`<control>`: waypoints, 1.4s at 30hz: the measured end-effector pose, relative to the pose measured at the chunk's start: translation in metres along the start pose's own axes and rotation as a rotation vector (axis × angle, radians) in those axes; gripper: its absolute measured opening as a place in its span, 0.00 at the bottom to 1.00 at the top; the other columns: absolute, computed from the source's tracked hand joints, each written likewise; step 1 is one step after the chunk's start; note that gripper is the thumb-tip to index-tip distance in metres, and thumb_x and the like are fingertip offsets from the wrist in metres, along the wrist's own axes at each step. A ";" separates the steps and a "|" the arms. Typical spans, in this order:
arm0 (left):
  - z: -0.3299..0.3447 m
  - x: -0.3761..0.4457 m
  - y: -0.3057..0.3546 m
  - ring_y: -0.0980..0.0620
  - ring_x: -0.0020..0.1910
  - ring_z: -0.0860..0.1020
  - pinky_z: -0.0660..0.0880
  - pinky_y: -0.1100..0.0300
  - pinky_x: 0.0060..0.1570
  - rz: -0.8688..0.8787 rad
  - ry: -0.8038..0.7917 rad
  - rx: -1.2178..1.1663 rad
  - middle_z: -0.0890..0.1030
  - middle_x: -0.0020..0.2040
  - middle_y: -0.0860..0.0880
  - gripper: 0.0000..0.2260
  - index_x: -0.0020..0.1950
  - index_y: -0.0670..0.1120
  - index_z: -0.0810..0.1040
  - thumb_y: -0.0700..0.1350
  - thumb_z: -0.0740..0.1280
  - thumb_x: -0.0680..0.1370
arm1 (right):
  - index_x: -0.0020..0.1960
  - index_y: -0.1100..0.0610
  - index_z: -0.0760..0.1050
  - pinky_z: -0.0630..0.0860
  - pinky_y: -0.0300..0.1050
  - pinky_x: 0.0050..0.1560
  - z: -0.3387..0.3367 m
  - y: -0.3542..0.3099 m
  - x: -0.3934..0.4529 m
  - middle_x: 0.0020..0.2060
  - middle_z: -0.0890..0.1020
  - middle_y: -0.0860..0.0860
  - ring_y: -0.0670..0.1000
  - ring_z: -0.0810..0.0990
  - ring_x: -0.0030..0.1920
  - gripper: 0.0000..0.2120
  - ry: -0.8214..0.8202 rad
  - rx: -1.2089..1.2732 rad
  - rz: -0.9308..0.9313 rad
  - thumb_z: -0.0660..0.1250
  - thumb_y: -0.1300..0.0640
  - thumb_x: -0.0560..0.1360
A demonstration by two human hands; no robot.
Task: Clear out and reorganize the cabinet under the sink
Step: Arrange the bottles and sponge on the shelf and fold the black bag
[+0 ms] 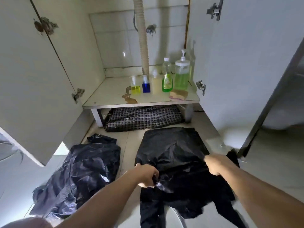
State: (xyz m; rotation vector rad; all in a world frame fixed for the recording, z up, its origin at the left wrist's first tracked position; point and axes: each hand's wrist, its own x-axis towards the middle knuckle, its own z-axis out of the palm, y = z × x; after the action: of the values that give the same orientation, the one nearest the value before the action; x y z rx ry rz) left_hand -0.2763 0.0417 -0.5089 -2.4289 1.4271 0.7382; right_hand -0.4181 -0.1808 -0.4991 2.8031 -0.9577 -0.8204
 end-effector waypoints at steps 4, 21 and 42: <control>0.048 0.004 0.013 0.44 0.63 0.73 0.67 0.50 0.62 0.029 -0.221 0.066 0.76 0.64 0.48 0.17 0.66 0.52 0.73 0.52 0.66 0.77 | 0.46 0.57 0.72 0.68 0.46 0.45 0.040 -0.010 0.007 0.36 0.72 0.50 0.54 0.77 0.44 0.08 -0.106 -0.086 -0.040 0.58 0.68 0.74; -0.046 -0.020 -0.038 0.46 0.73 0.63 0.60 0.51 0.70 -0.030 -0.218 -0.079 0.66 0.75 0.51 0.31 0.75 0.53 0.65 0.63 0.65 0.74 | 0.62 0.56 0.73 0.71 0.58 0.60 -0.030 -0.112 0.001 0.58 0.77 0.55 0.58 0.77 0.58 0.17 -0.001 0.151 -0.119 0.61 0.63 0.73; 0.082 -0.124 -0.223 0.38 0.66 0.73 0.68 0.33 0.62 -0.850 -0.425 -0.964 0.58 0.76 0.36 0.30 0.76 0.45 0.56 0.51 0.65 0.79 | 0.74 0.56 0.56 0.75 0.51 0.58 0.039 -0.379 -0.045 0.74 0.57 0.59 0.62 0.74 0.63 0.35 -0.128 0.236 -0.555 0.69 0.55 0.71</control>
State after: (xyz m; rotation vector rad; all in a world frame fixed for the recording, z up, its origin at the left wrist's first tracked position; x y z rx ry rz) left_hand -0.1579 0.2818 -0.5256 -2.7893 -0.2696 1.7669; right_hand -0.2595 0.1540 -0.5977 3.3145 -0.2853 -1.0029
